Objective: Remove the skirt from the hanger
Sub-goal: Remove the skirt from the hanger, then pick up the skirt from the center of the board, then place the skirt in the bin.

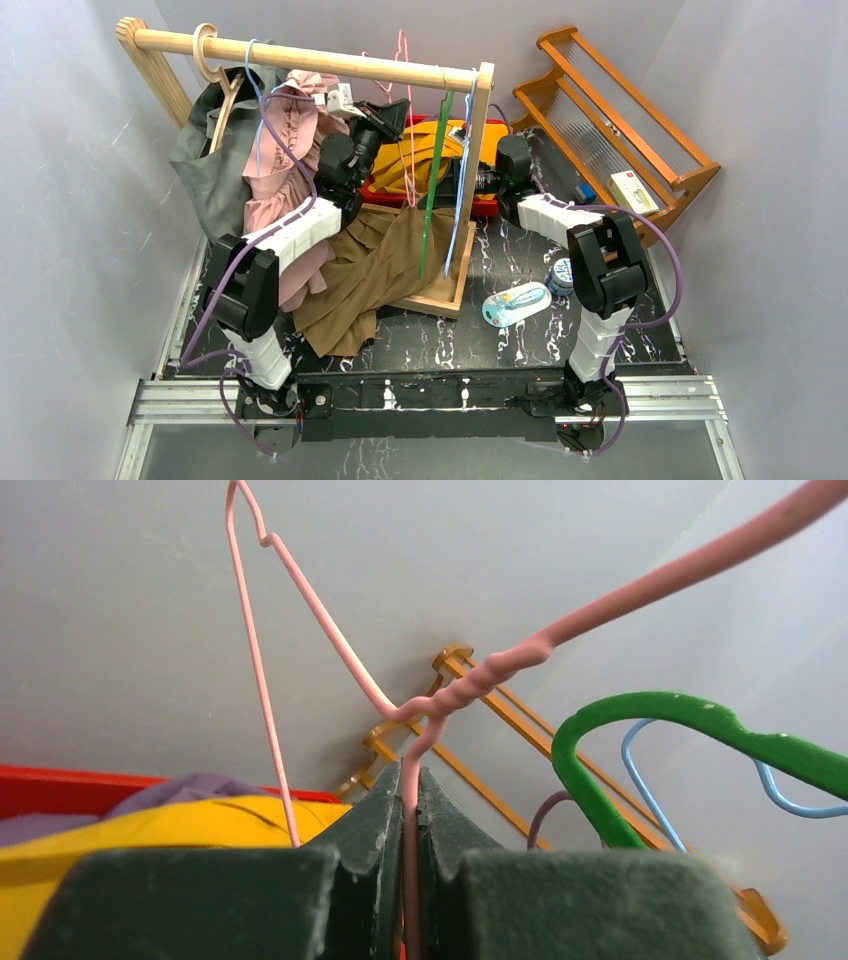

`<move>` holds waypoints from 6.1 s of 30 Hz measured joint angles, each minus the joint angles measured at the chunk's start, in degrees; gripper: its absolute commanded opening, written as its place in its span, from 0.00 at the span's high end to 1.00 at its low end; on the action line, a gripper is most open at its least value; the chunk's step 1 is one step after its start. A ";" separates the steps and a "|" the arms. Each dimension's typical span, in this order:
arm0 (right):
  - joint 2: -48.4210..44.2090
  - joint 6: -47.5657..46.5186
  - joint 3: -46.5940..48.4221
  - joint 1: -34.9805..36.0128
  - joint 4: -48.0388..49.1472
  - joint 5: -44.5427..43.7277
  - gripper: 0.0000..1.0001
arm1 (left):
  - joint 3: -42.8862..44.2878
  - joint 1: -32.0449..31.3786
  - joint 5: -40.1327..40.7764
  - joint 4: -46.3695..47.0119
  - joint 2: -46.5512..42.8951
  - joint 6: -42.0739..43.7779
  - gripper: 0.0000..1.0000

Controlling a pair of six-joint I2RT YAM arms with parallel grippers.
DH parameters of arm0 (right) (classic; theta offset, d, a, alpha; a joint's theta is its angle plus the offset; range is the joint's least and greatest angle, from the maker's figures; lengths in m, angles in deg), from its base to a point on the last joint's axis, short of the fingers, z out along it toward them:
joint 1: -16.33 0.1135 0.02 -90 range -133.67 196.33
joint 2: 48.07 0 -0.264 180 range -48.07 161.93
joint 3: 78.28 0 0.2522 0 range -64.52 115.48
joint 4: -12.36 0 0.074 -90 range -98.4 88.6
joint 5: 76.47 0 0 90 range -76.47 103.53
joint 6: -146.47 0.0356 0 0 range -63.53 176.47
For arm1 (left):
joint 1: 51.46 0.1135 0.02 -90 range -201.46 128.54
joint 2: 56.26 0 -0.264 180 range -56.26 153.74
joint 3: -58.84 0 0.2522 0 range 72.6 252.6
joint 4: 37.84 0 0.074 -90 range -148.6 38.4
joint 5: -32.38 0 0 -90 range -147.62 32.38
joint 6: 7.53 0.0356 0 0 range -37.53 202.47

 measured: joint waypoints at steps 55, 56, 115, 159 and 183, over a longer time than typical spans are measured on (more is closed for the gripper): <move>-11.17 12.70 13.11 -13.29 -10.86 -26.10 1.00 | -7.04 0.68 -5.33 -38.71 -32.59 4.26 1.00; -12.07 11.72 14.58 -13.68 -12.66 -28.17 1.00 | -7.10 0.68 -5.66 -40.11 -33.16 4.74 1.00; -10.73 -28.76 9.44 -13.16 -73.05 -53.94 0.05 | -10.49 0.68 -10.45 -50.34 -39.50 5.84 1.00; -30.99 -16.61 -13.03 -9.92 -38.25 -50.49 1.00 | -10.34 0.68 -10.47 -52.39 -39.93 5.53 1.00; 0.11 8.57 30.25 -9.29 -17.25 -47.65 1.00 | -10.05 0.68 -10.49 -52.50 -40.06 4.50 1.00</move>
